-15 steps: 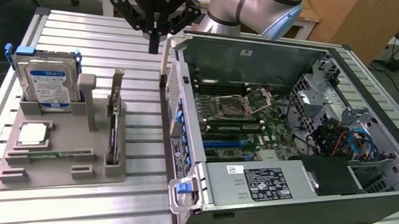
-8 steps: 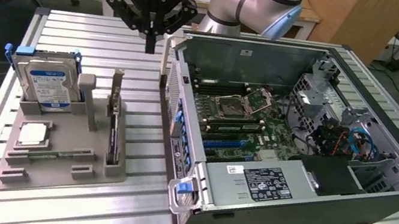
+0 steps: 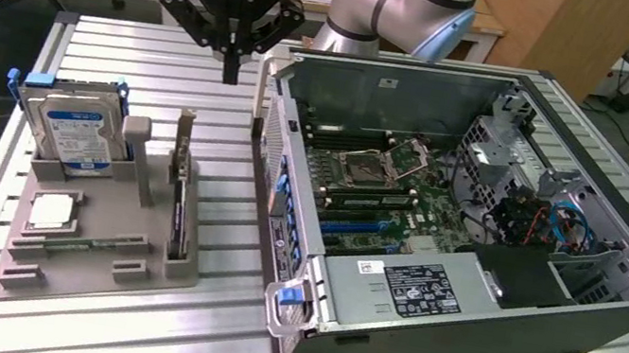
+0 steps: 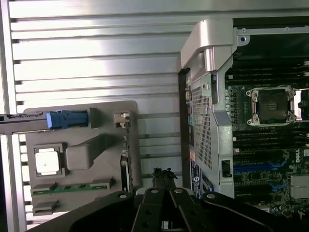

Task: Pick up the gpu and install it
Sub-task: 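Reach for the gpu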

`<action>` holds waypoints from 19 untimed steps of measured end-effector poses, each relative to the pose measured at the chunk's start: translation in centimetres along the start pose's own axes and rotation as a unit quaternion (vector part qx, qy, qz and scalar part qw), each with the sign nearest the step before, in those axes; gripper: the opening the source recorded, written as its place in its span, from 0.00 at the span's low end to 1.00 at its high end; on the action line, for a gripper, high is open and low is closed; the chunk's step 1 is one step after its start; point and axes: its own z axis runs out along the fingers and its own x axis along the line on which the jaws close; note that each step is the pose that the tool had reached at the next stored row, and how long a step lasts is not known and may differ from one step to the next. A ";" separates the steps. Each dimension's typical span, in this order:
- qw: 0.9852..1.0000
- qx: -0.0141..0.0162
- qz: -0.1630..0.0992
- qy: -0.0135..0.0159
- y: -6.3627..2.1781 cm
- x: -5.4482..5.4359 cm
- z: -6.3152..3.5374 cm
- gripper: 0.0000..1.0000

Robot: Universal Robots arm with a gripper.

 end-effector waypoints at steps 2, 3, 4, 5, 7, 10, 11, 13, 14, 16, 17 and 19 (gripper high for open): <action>1.000 0.000 0.000 0.000 -0.01 0.2 0.00 0.10; 1.000 0.000 0.000 0.000 -0.02 0.2 0.00 0.10; 1.000 0.000 0.000 0.000 -0.02 0.3 0.00 0.10; 1.000 0.000 0.000 0.000 -0.03 0.4 0.00 0.10; 1.000 0.000 0.000 0.000 -0.04 0.5 -0.01 0.10; 1.000 0.000 0.000 0.000 -0.06 0.8 -0.01 0.10; 1.000 0.000 0.000 0.000 -0.06 0.8 -0.01 0.10; 1.000 0.000 0.000 0.000 -0.08 1.0 -0.01 0.10; 1.000 0.000 0.000 0.000 -0.08 1.1 -0.01 0.10; 1.000 0.000 0.000 0.000 -0.09 1.2 -0.02 0.10; 1.000 0.000 0.000 0.000 -0.10 1.3 -0.01 0.10; 1.000 0.000 0.000 0.000 -0.11 1.5 -0.02 0.10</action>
